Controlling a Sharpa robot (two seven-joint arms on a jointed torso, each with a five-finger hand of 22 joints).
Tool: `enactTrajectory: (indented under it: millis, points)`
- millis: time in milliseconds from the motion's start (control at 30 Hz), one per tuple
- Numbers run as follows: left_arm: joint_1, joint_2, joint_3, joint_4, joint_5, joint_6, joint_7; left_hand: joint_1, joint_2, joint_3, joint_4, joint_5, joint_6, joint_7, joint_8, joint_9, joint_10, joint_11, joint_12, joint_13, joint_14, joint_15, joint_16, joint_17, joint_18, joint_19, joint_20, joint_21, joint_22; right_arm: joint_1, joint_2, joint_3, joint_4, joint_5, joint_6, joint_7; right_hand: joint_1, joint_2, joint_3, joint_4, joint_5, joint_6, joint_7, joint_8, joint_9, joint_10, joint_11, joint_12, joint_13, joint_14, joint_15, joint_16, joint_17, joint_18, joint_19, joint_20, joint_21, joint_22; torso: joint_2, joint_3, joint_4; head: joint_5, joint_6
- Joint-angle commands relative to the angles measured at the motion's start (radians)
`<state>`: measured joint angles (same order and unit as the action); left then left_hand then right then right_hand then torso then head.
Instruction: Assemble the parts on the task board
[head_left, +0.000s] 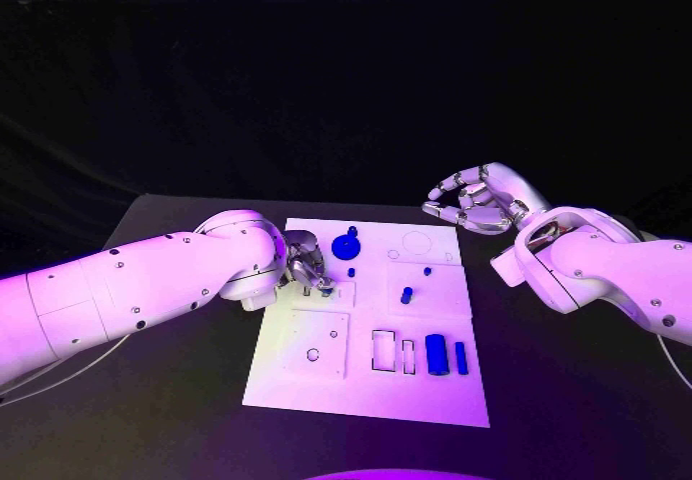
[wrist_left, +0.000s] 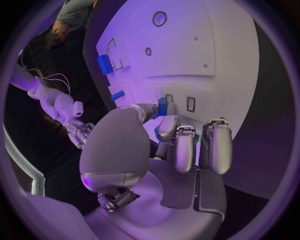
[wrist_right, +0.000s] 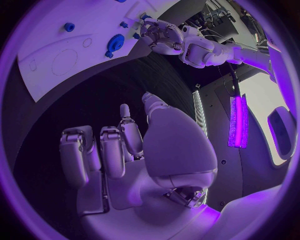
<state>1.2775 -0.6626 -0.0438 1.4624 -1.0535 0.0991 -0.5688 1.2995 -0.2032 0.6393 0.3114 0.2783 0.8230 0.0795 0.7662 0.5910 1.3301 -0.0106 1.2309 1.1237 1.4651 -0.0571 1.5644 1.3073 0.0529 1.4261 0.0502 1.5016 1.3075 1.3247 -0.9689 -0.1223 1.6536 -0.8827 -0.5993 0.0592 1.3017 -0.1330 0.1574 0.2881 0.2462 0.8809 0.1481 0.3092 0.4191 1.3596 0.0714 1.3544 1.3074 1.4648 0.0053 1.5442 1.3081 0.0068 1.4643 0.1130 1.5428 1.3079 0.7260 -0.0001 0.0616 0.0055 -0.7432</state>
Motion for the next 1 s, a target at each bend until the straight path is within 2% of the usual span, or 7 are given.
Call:
enactTrajectory:
  millis: [33,567,1000]
  points:
    - [-0.001,0.003,-0.001,-0.001,-0.026,0.029,-0.007,-0.006,0.000,0.118,-0.118,0.003,0.008,-0.017,0.008,0.111,0.004,0.000,0.002,-0.001,0.106,-0.007,0.006,0.263,-0.011,0.009,-0.001,0.004,0.083,-0.001,0.000,0.000,0.001,-0.008,0.014,0.008,0.003,0.005,0.003,0.000,0.005,0.000,-0.001,0.006,0.001,0.000,-0.004,-0.005,0.034,0.086,-0.008,-0.005,0.178,0.003,0.082,-0.007,-0.005,0.238,0.001,0.0006,-0.0004,0.001,-0.001]
    - [-0.001,0.000,-0.004,-0.005,-0.054,0.058,-0.014,-0.029,-0.007,0.135,-0.125,0.002,0.011,-0.023,0.028,0.126,0.013,-0.005,0.013,0.009,0.106,-0.012,0.006,0.263,-0.013,0.019,-0.003,0.009,0.096,-0.001,-0.001,0.000,0.002,-0.007,0.015,0.010,0.003,0.005,0.003,0.000,0.005,0.000,-0.001,0.006,0.001,0.000,-0.004,-0.005,0.034,0.086,-0.008,-0.005,0.178,0.003,0.082,-0.007,-0.005,0.238,0.001,-0.0004,0.0004,0.000,-0.004]
    - [-0.001,0.001,-0.005,-0.003,-0.059,0.066,-0.015,-0.049,-0.013,0.139,-0.126,-0.002,0.014,-0.029,0.043,0.136,0.022,-0.009,0.025,0.019,0.106,-0.015,0.006,0.263,-0.016,0.026,-0.005,0.013,0.107,-0.001,-0.001,0.000,0.002,-0.006,0.016,0.011,0.003,0.005,0.003,0.000,0.005,0.000,-0.001,0.006,0.001,0.000,-0.004,-0.005,0.034,0.086,-0.008,-0.005,0.178,0.003,0.082,-0.007,-0.005,0.238,0.000,0.0003,0.0008,0.001,-0.005]
